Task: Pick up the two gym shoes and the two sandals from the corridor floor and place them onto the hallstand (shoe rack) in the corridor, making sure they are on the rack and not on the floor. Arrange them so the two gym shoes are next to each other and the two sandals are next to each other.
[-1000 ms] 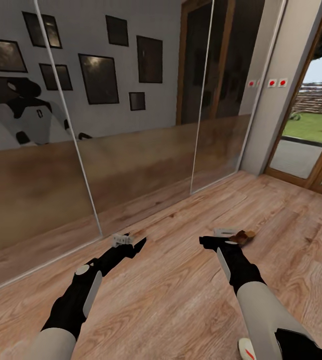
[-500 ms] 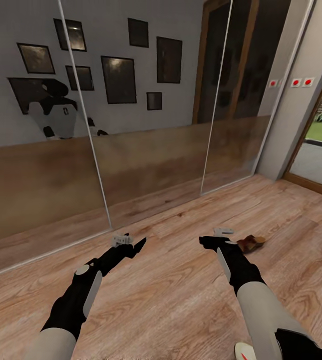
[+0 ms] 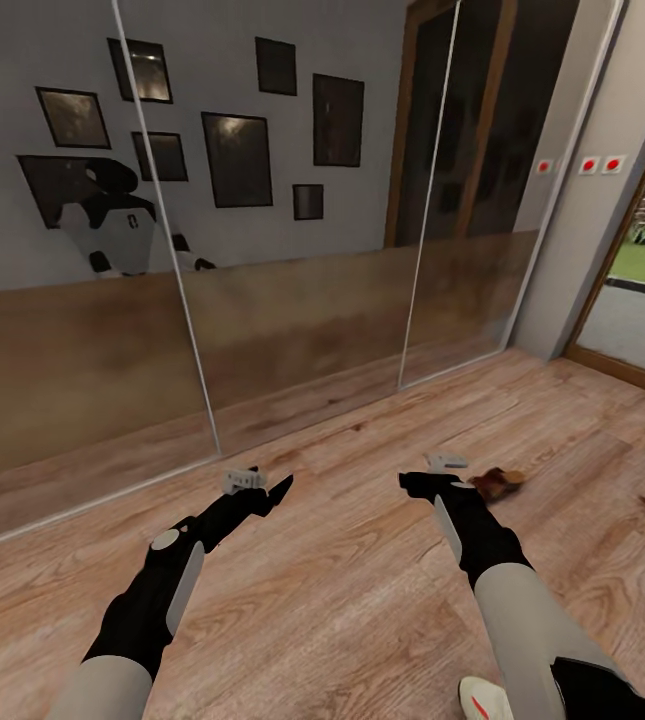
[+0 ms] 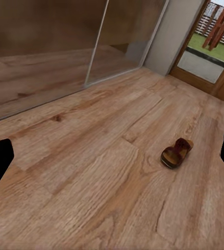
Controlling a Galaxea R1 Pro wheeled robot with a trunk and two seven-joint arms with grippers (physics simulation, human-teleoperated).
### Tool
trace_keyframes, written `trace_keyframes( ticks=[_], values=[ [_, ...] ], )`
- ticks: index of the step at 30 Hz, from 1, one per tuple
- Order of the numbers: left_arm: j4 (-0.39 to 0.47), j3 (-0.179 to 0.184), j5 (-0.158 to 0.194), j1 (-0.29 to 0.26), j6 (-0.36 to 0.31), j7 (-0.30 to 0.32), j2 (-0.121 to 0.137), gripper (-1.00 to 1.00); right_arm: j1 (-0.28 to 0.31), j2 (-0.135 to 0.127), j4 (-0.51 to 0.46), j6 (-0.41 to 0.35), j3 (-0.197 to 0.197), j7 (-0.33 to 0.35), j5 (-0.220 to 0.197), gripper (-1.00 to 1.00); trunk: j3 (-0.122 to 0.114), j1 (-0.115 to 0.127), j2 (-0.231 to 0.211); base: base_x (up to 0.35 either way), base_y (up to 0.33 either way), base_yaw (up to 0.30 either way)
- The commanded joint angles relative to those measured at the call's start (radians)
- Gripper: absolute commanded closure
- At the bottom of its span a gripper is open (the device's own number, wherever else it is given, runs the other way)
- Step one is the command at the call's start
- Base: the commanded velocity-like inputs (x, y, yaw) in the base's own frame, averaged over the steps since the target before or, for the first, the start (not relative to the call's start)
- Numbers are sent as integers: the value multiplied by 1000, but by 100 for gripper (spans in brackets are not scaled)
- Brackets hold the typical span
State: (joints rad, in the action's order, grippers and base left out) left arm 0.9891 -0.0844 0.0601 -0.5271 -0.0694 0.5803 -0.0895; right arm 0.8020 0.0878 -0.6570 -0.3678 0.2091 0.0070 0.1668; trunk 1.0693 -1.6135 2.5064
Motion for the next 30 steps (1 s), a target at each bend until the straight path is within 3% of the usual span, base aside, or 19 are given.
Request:
trace_keyframes(
  ticks=[1,13,30],
  values=[
    [0,-3,6,-1,-7,7,-1,-100,0,1,-1,-5,4,2,10,-100,1,0,0,-151,-207,0],
    [0,-4,7,-1,-7,7,-1,-100,1,1,-1,-5,4,2,10,-100,1,0,0,-73,-217,0],
    [0,-3,6,-1,-7,7,-1,-100,1,1,0,-5,4,2,10,-100,1,0,0,-2,-26,0]
  ],
)
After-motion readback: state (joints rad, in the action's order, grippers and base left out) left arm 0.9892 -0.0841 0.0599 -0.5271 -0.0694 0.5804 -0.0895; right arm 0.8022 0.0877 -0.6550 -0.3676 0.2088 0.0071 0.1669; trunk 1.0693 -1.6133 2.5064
